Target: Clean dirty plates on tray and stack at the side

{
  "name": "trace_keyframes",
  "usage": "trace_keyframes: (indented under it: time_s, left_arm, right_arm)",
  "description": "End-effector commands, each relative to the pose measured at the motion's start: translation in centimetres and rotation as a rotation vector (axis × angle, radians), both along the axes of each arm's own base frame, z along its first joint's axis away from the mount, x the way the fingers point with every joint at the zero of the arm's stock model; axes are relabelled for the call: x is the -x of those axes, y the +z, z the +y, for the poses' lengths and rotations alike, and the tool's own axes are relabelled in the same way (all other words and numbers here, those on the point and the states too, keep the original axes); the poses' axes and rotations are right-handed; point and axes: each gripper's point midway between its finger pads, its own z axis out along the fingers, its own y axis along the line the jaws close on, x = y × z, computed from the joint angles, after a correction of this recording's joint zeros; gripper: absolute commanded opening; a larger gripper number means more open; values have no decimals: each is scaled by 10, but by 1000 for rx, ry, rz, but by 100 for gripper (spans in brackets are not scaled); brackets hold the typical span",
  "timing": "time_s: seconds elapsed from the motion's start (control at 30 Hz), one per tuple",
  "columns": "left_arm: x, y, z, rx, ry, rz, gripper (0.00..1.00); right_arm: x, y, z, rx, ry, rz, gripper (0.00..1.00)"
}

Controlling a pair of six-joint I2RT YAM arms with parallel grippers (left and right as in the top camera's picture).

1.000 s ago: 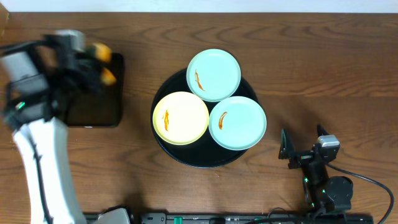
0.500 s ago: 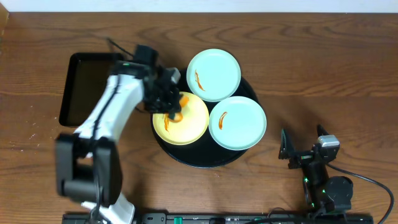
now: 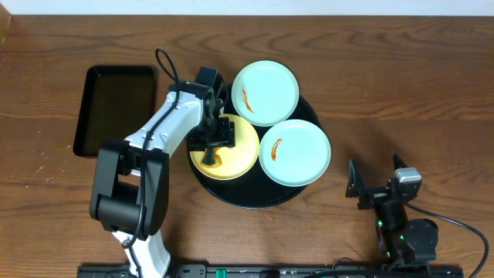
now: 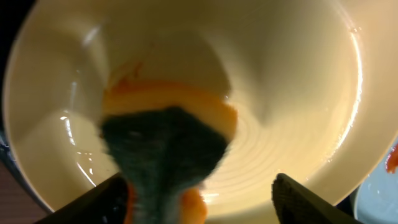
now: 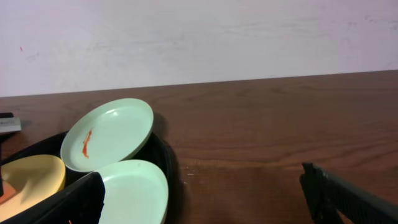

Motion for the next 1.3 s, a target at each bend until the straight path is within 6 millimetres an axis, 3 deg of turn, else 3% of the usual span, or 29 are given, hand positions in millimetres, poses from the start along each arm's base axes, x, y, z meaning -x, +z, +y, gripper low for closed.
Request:
trace_keyframes:
  time_s: [0.0, 0.23, 0.43, 0.53, 0.67, 0.87, 1.03, 1.27]
  left_arm:
    - [-8, 13, 2, -10, 15, -38, 77]
    - [-24, 81, 0, 27, -13, -225, 79]
    - [-33, 124, 51, -219, 37, -409, 80]
    - [-31, 126, 48, -196, 35, -410, 80]
    - [-19, 112, 37, -135, 15, -334, 80]
    - [-16, 102, 41, -146, 27, -306, 80]
    - [-15, 111, 62, -143, 174, -300, 80]
    - [-13, 121, 102, -151, 310, -302, 80]
  right_arm:
    - [0, -1, -1, -14, -2, 6, 99]
    - [0, -1, -1, -14, -3, 6, 99]
    - [0, -1, -1, -14, -3, 6, 99]
    - [0, -1, -1, -14, -3, 7, 99]
    - [0, -1, -1, -14, -3, 6, 99]
    - [0, -1, -1, -14, -3, 7, 99]
    - [-1, -1, -5, 15, -27, 1, 99]
    - [3, 38, 13, -183, 83, -119, 99]
